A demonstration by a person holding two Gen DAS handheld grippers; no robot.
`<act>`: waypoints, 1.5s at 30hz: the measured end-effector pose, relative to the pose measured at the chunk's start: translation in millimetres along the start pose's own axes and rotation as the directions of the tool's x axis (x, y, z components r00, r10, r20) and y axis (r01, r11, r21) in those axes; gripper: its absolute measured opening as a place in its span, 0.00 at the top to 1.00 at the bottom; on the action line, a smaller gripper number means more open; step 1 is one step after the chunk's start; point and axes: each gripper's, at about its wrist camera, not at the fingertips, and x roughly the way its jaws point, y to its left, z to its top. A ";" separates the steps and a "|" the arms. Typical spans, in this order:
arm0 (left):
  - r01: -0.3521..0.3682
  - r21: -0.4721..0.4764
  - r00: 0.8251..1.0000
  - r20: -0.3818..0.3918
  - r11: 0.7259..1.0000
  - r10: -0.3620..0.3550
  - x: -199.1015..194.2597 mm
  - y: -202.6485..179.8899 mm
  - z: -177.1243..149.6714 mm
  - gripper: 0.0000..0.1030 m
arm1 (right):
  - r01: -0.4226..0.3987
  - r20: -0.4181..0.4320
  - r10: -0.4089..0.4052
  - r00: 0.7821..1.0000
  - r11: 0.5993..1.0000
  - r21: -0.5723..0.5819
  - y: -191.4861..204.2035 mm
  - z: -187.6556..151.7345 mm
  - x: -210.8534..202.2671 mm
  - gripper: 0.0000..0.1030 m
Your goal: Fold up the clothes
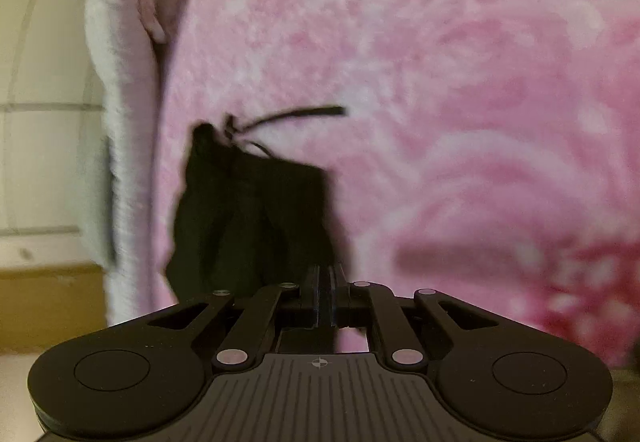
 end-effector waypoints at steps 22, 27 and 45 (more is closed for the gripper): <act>0.056 -0.068 0.997 0.055 0.996 -0.052 8.6 8.2 13.5 0.83 | -0.034 0.054 0.037 0.998 0.998 -0.046 3.0 14.1 44.4 0.20; 0.025 -0.150 0.993 0.122 0.988 -0.007 -2.5 37.2 19.4 0.80 | -0.014 0.023 0.015 1.000 0.998 -0.056 7.5 12.3 70.2 0.43; -0.044 -0.289 0.962 0.245 0.956 0.118 36.7 130.9 86.2 0.96 | 0.100 0.088 -0.084 0.993 0.974 -0.204 40.0 10.0 73.6 0.92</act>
